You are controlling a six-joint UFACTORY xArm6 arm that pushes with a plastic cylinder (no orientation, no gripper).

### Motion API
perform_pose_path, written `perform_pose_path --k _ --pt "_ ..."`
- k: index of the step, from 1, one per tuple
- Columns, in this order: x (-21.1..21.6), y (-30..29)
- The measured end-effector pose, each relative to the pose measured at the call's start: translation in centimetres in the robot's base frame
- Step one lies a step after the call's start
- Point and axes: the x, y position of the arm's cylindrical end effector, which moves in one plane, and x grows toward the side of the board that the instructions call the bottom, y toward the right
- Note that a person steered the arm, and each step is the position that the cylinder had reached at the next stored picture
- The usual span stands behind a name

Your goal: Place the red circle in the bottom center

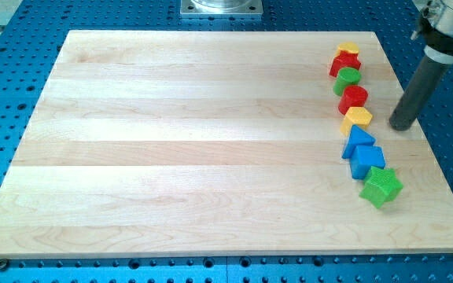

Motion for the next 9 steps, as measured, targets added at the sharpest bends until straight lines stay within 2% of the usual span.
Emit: perform_pose_path --k 2,3,4,5,7,9 --pt "-3.2 -1.8" --pt "-3.2 -8.5" --pt "-4.4 -18.3" --pt "-5.5 -19.1" --pt "-1.9 -26.2" --pt "13.0 -21.7"
